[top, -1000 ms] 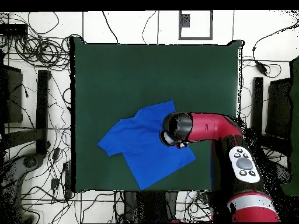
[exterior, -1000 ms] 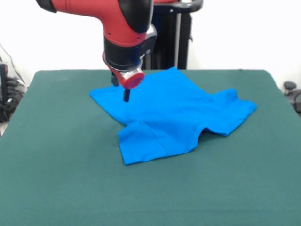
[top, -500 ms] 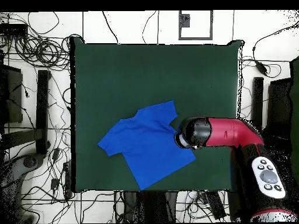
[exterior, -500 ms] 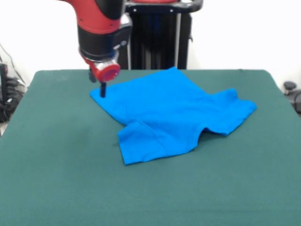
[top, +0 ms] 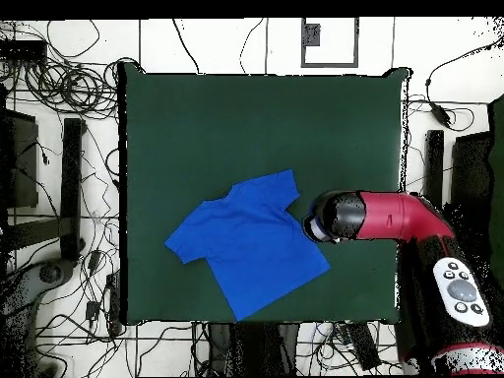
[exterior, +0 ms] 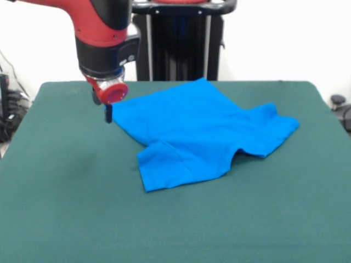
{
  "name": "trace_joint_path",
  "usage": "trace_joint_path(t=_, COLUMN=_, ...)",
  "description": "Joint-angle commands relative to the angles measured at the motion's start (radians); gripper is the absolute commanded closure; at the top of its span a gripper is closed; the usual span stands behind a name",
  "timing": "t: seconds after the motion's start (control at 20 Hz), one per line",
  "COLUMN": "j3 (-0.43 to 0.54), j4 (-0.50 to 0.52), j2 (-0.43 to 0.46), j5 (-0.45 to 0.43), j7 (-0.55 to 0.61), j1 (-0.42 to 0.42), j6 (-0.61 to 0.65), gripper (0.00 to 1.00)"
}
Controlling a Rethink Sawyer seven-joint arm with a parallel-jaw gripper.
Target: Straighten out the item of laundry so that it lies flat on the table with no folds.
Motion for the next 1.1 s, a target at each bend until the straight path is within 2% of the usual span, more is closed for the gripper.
trace_joint_path(t=0.05, j3=0.136, j4=-0.084, j2=0.117, j5=-0.044, j7=-0.263, j1=0.054, j6=-0.003, gripper=0.00)
trace_joint_path(t=0.5, j3=0.144, j4=-0.146, j2=0.149, j5=-0.019, j7=-0.241, j1=0.069, j6=0.026, gripper=0.00)
trace_joint_path(t=1.1, j3=0.136, j4=-0.190, j2=0.144, j5=0.017, j7=-0.209, j1=0.116, j6=0.082, gripper=0.00)
